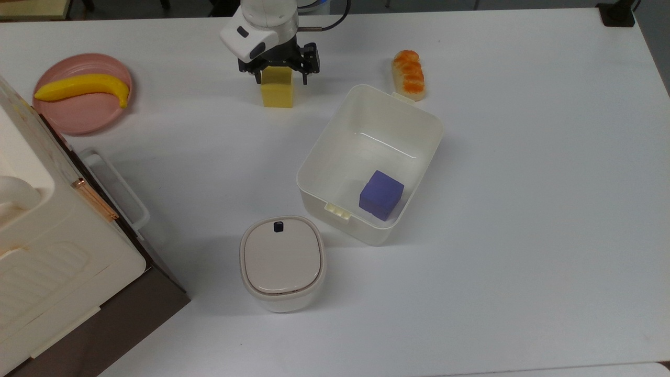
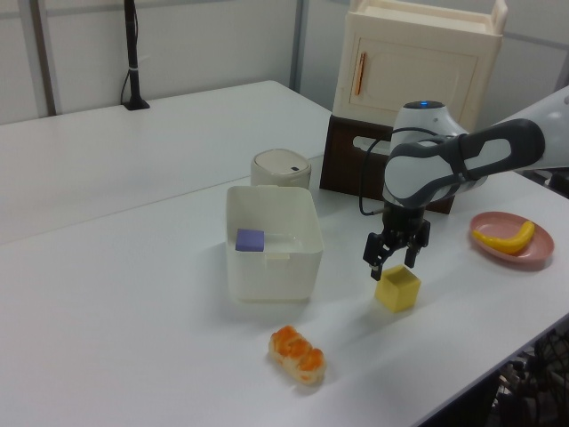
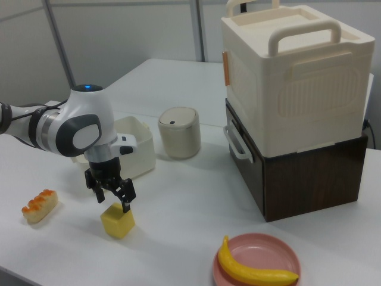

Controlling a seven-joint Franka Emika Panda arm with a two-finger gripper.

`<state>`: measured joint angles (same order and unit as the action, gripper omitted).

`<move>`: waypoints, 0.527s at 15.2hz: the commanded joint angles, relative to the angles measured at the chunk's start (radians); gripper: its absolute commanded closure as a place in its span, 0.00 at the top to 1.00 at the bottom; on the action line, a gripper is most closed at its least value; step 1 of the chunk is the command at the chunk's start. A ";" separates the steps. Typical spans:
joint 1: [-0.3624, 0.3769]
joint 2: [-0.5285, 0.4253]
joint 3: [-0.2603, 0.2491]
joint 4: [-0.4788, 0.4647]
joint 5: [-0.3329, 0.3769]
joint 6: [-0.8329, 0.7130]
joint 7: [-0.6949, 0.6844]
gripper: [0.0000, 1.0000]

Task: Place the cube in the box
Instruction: 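Lower the open gripper over the yellow cube and close on it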

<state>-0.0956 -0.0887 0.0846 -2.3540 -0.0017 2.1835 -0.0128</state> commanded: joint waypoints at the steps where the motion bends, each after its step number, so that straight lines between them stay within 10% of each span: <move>1: 0.001 0.000 0.003 -0.018 -0.037 0.018 0.004 1.00; 8: -0.001 0.035 0.003 -0.011 -0.040 0.018 0.004 1.00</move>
<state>-0.0973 -0.0723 0.0846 -2.3564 -0.0257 2.1835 -0.0128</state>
